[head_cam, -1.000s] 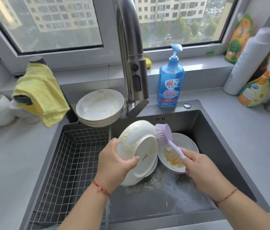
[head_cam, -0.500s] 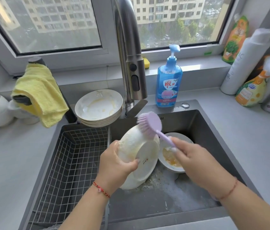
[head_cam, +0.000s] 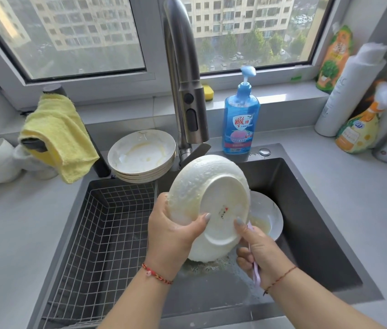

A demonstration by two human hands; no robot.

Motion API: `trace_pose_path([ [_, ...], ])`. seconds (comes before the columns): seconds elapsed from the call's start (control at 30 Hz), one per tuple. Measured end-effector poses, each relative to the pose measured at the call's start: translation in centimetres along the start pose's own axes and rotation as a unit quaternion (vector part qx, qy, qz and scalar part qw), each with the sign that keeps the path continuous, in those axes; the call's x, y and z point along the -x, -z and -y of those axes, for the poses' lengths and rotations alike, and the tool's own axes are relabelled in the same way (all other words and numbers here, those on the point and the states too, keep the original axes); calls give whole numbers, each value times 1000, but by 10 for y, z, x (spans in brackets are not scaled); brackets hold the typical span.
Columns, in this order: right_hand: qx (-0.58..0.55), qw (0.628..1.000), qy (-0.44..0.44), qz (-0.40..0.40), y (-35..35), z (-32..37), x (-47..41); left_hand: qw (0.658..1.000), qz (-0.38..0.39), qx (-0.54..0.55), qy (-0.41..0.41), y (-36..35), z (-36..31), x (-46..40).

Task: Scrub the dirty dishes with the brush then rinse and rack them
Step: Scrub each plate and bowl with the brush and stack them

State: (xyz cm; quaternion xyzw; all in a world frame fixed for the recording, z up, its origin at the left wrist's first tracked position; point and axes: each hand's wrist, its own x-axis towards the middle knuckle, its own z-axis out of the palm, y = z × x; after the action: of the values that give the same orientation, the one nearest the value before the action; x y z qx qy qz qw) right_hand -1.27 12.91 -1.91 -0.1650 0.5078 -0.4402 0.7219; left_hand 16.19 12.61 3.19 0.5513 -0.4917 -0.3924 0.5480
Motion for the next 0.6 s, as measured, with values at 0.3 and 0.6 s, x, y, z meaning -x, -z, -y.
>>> trace_pose_path([
  [0.3,252,961,110,19,24,44,10,985,145,-79,58,21,4,-16],
  [0.6,489,846,210,34,24,59,14,934,274,-228,21,15,1,-11],
])
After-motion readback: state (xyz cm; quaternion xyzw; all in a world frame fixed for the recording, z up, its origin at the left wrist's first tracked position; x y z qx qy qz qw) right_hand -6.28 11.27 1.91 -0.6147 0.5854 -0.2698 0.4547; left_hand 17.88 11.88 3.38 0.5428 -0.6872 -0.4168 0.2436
